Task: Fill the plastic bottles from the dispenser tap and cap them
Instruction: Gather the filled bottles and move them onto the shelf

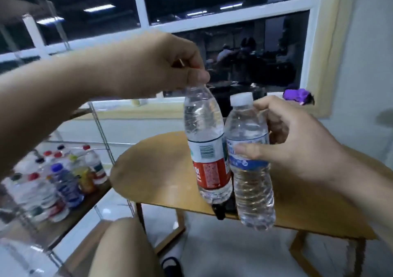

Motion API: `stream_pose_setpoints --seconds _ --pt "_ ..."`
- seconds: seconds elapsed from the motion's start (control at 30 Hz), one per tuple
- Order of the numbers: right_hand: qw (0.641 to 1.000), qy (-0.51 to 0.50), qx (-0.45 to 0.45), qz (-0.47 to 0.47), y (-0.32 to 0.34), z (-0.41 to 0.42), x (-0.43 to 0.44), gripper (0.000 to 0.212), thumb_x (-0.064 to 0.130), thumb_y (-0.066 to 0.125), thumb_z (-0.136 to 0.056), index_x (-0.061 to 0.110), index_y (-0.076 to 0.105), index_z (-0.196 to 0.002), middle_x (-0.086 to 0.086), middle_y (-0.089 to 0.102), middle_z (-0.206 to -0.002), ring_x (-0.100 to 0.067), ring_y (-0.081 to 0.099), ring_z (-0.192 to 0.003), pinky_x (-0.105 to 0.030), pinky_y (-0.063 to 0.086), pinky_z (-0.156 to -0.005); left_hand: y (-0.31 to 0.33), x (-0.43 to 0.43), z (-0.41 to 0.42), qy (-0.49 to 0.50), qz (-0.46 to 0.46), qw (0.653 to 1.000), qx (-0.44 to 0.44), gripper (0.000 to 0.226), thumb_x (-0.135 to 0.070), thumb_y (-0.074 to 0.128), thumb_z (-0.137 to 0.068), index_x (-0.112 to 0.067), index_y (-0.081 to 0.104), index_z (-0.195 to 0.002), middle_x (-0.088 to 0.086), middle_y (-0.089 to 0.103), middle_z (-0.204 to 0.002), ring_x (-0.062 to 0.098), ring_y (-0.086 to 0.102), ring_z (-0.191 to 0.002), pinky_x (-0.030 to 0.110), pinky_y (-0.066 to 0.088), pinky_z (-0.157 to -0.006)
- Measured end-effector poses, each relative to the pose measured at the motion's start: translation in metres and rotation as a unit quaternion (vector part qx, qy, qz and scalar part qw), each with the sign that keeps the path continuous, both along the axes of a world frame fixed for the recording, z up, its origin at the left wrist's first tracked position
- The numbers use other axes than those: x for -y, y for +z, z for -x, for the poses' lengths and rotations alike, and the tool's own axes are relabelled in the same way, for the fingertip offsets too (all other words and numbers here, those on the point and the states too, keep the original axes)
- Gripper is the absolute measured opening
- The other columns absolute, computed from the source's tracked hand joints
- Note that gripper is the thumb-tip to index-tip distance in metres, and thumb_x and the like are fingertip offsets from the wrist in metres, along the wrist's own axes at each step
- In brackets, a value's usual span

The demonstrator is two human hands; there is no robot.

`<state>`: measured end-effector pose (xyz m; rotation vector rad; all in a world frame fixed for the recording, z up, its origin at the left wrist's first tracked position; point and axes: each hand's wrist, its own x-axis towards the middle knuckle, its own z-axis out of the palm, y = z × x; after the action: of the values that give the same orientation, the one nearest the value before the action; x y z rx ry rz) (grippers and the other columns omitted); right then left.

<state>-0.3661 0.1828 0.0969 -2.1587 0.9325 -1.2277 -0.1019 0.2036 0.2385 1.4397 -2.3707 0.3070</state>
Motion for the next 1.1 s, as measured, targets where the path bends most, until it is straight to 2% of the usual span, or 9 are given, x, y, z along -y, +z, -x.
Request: stream_pose_setpoints --seconds 0.13,0.23,0.43,0.6,0.77,0.87,0.93,1.03,1.1 --pt "0.998 0.064 0.003 -0.008 -0.003 -0.087 -0.001 0.060 0.053 0.091 -0.069 0.039 0.065 -0.121 0.016 0.079 -0.113 -0.005 0.076 -0.103 -0.043 0.062 -0.092 -0.004 -0.032 -0.086 0.081 0.007 0.997 0.013 0.052 -0.075 0.049 -0.081 -0.037 0.072 -0.107 -0.014 0.072 -0.092 -0.001 0.066 -0.080 0.028 0.052 -0.074" --pt "0.995 0.101 0.004 -0.008 -0.012 -0.156 0.006 0.059 0.050 0.094 -0.073 0.040 0.064 -0.123 0.014 0.078 -0.113 -0.007 0.076 -0.102 -0.045 0.062 -0.093 -0.015 -0.049 -0.153 0.138 0.014 0.990 0.041 0.053 -0.075 0.048 -0.084 -0.035 0.072 -0.109 -0.015 0.069 -0.094 -0.004 0.062 -0.083 0.026 0.047 -0.072" --pt "0.987 0.156 -0.007 -0.025 -0.042 -0.285 0.023 0.062 0.059 0.093 -0.072 0.045 0.061 -0.123 0.017 0.076 -0.106 -0.005 0.073 -0.094 -0.041 0.063 -0.084 -0.053 -0.068 -0.266 0.240 -0.021 0.967 0.077 0.067 -0.076 0.043 -0.084 -0.024 0.074 -0.113 -0.010 0.068 -0.102 0.014 0.064 -0.091 0.036 0.051 -0.084" --pt "0.980 0.185 -0.016 -0.063 -0.084 -0.385 0.048 0.061 0.051 0.097 -0.074 0.043 0.060 -0.121 0.023 0.074 -0.104 0.004 0.070 -0.097 -0.032 0.062 -0.085 -0.097 -0.064 -0.345 0.323 -0.042 0.943 0.073 0.052 -0.063 0.055 -0.092 -0.019 0.074 -0.113 0.000 0.071 -0.115 0.025 0.068 -0.100 0.046 0.059 -0.093" --pt "0.972 0.215 -0.039 -0.084 -0.129 -0.464 0.068 0.060 0.045 0.098 -0.076 0.043 0.059 -0.121 0.023 0.071 -0.107 0.006 0.068 -0.097 -0.020 0.057 -0.083 -0.146 -0.045 -0.400 0.360 -0.042 0.928 0.089 0.037 -0.053 0.065 -0.100 -0.018 0.068 -0.108 -0.002 0.061 -0.102 0.025 0.065 -0.091 0.046 0.060 -0.084" --pt "0.967 0.231 -0.050 -0.099 -0.157 -0.505 0.080 0.064 0.045 0.097 -0.077 0.038 0.058 -0.127 0.018 0.071 -0.117 -0.002 0.068 -0.104 -0.034 0.060 -0.090 -0.174 -0.032 -0.422 0.390 -0.051 0.910 0.130 0.036 -0.054 0.063 -0.103 -0.018 0.063 -0.109 -0.002 0.057 -0.099 0.026 0.063 -0.094 0.043 0.058 -0.080" --pt "0.964 0.239 -0.050 -0.102 -0.176 -0.530 0.088 0.066 0.047 0.096 -0.077 0.037 0.058 -0.130 0.016 0.072 -0.121 -0.007 0.069 -0.109 -0.041 0.060 -0.092 -0.191 -0.024 -0.435 0.390 -0.059 0.903 0.169 0.039 -0.054 0.061 -0.104 -0.016 0.066 -0.113 0.002 0.063 -0.104 0.028 0.062 -0.099 0.042 0.057 -0.085" --pt "0.960 0.251 -0.052 -0.110 -0.195 -0.556 0.096 0.068 0.047 0.093 -0.081 0.037 0.057 -0.137 0.015 0.071 -0.129 -0.009 0.068 -0.115 -0.039 0.059 -0.097 -0.206 -0.011 -0.450 0.393 -0.082 0.882 0.248 0.041 -0.054 0.058 -0.106 -0.017 0.066 -0.122 0.004 0.068 -0.119 0.028 0.060 -0.117 0.043 0.050 -0.101" --pt "0.956 0.260 -0.062 -0.121 -0.207 -0.570 0.099 0.065 0.045 0.091 -0.084 0.036 0.055 -0.137 0.012 0.070 -0.132 -0.014 0.067 -0.119 -0.039 0.057 -0.097 -0.211 -0.002 -0.458 0.411 -0.121 0.858 0.285 0.041 -0.054 0.060 -0.106 -0.019 0.065 -0.126 0.002 0.069 -0.121 0.026 0.060 -0.120 0.041 0.048 -0.103"
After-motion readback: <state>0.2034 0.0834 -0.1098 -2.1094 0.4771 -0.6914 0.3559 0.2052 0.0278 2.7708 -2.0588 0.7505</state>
